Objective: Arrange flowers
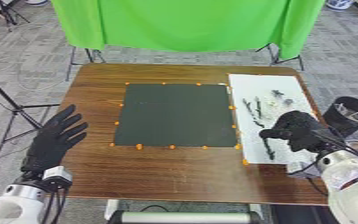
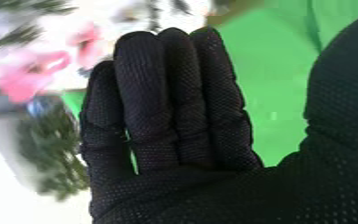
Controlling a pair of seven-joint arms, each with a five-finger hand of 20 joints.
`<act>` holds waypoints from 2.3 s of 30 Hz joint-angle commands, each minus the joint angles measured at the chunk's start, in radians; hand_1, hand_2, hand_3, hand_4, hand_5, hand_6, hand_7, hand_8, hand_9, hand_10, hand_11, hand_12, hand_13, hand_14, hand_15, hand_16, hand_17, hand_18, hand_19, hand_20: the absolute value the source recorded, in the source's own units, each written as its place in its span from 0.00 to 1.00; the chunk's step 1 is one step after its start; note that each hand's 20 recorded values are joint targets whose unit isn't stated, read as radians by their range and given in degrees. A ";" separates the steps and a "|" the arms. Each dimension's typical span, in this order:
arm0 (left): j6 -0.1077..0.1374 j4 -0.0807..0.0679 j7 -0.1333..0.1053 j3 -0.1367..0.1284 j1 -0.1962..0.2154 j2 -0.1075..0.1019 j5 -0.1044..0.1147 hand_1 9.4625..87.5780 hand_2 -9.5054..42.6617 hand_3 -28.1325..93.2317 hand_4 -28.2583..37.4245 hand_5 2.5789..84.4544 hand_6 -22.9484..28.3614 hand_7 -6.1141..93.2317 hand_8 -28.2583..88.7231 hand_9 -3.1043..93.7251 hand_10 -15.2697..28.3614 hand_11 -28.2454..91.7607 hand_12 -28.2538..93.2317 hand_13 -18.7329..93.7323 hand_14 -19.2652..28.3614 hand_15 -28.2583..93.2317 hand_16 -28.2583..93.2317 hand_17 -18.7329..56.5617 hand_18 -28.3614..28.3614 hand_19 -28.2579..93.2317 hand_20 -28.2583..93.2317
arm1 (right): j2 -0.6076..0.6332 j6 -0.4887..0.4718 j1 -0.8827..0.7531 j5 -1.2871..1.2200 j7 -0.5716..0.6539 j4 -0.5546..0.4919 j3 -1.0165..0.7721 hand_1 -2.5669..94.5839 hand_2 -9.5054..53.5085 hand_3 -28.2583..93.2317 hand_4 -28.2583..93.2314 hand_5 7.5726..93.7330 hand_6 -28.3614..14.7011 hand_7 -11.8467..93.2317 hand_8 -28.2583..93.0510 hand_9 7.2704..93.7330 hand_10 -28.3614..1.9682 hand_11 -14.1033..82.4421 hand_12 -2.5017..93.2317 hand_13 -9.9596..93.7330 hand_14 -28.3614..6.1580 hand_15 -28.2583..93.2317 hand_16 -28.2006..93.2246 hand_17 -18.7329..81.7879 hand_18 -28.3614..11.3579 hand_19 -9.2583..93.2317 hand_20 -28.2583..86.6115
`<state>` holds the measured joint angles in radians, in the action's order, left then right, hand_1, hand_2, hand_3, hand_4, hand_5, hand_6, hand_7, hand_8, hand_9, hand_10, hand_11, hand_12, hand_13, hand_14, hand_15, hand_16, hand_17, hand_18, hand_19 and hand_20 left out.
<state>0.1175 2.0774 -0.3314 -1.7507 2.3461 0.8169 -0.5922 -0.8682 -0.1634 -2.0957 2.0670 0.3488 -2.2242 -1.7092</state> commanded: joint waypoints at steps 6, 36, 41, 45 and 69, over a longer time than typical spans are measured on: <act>0.006 0.008 0.000 -0.009 0.013 0.001 0.007 0.21 0.06 0.80 0.06 0.30 0.50 0.27 0.15 0.28 0.62 0.39 0.36 0.35 0.74 0.47 0.24 0.12 0.90 0.58 0.30 | 0.055 -0.050 0.077 0.258 0.166 0.035 0.128 0.21 0.00 0.88 0.01 0.62 0.66 0.54 0.09 0.66 0.54 0.68 0.36 0.66 0.47 0.82 0.42 0.44 0.19 0.90 0.54; -0.019 -0.007 0.026 0.006 -0.011 0.007 -0.006 0.21 0.06 0.79 0.06 0.30 0.50 0.27 0.15 0.28 0.62 0.39 0.37 0.35 0.75 0.47 0.24 0.13 0.90 0.58 0.30 | 0.075 -0.076 0.093 0.292 0.246 0.096 0.227 0.23 0.00 0.89 0.01 0.63 0.67 0.56 0.09 0.67 0.54 0.72 0.38 0.66 0.47 0.86 0.44 0.46 0.18 0.92 0.55; -0.015 -0.004 0.024 0.006 -0.007 0.004 -0.007 0.21 0.06 0.79 0.06 0.30 0.50 0.27 0.15 0.28 0.62 0.39 0.37 0.35 0.75 0.48 0.24 0.12 0.90 0.58 0.30 | 0.077 -0.074 0.097 0.297 0.245 0.109 0.242 0.24 0.00 0.89 0.01 0.63 0.67 0.57 0.09 0.67 0.54 0.73 0.38 0.67 0.47 0.86 0.44 0.46 0.18 0.93 0.55; -0.015 -0.005 0.024 0.007 -0.009 0.006 -0.006 0.21 0.06 0.80 0.06 0.30 0.50 0.27 0.15 0.28 0.62 0.39 0.37 0.35 0.75 0.48 0.24 0.12 0.90 0.58 0.30 | 0.079 -0.066 0.111 0.304 0.254 0.122 0.268 0.25 0.00 0.90 0.01 0.63 0.68 0.58 0.09 0.67 0.54 0.73 0.38 0.67 0.47 0.86 0.44 0.46 0.18 0.93 0.55; -0.017 -0.005 0.027 0.006 -0.005 0.011 -0.007 0.21 0.06 0.79 0.06 0.30 0.50 0.27 0.15 0.28 0.62 0.39 0.36 0.35 0.75 0.48 0.24 0.12 0.90 0.58 0.30 | 0.055 -0.072 0.142 0.306 0.236 0.160 0.319 0.36 0.00 0.90 0.00 0.66 0.68 0.59 0.29 0.70 0.56 0.75 0.40 0.70 0.50 0.87 0.47 0.48 0.18 0.95 0.56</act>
<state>0.1102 2.0733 -0.3120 -1.7442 2.3317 0.8181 -0.5955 -0.8009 -0.2236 -1.9345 2.3691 0.5907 -2.0875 -1.4140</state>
